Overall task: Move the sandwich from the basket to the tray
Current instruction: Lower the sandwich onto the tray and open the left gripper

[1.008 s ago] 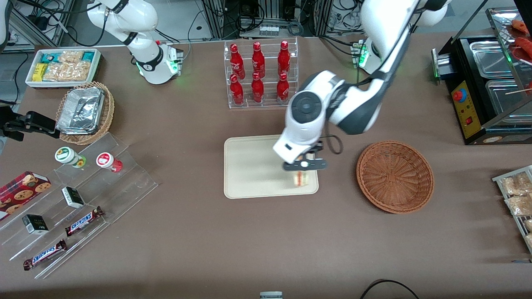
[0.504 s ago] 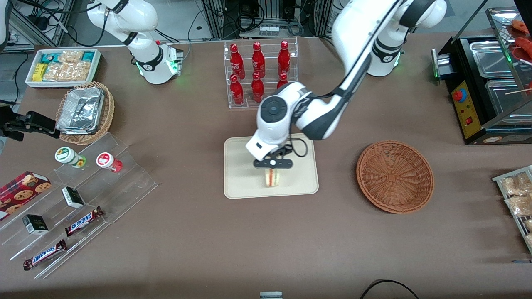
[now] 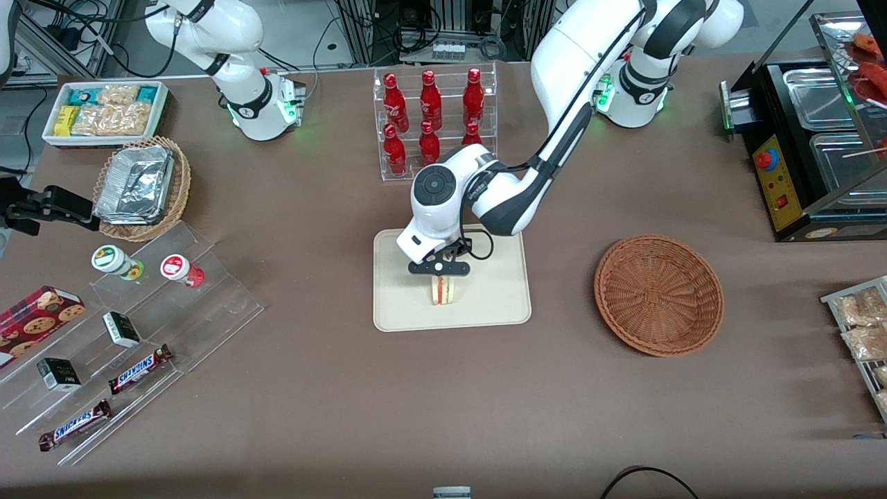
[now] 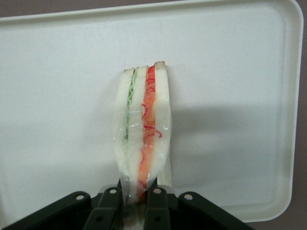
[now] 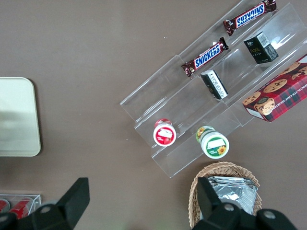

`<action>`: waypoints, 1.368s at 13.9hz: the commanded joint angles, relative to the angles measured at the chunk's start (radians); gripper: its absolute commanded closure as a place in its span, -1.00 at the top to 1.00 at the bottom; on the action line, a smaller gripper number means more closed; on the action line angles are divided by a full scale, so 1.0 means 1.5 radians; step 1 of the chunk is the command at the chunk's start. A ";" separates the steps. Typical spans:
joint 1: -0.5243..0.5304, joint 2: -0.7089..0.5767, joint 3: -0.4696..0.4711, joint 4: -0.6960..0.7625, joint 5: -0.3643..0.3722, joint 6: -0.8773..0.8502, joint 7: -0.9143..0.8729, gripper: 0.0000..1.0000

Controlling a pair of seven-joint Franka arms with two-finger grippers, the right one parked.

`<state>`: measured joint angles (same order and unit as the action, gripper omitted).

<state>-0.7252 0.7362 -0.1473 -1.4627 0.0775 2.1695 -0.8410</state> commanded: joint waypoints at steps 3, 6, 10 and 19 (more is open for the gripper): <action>-0.014 0.009 0.010 0.021 0.017 0.003 -0.019 1.00; -0.006 -0.033 0.011 0.021 0.015 -0.024 -0.018 0.99; 0.025 -0.106 0.012 0.021 0.006 -0.081 -0.020 1.00; 0.211 -0.325 0.012 0.020 -0.018 -0.320 0.010 0.99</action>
<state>-0.4526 0.3170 -0.1194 -1.4042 0.0577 1.7342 -0.8320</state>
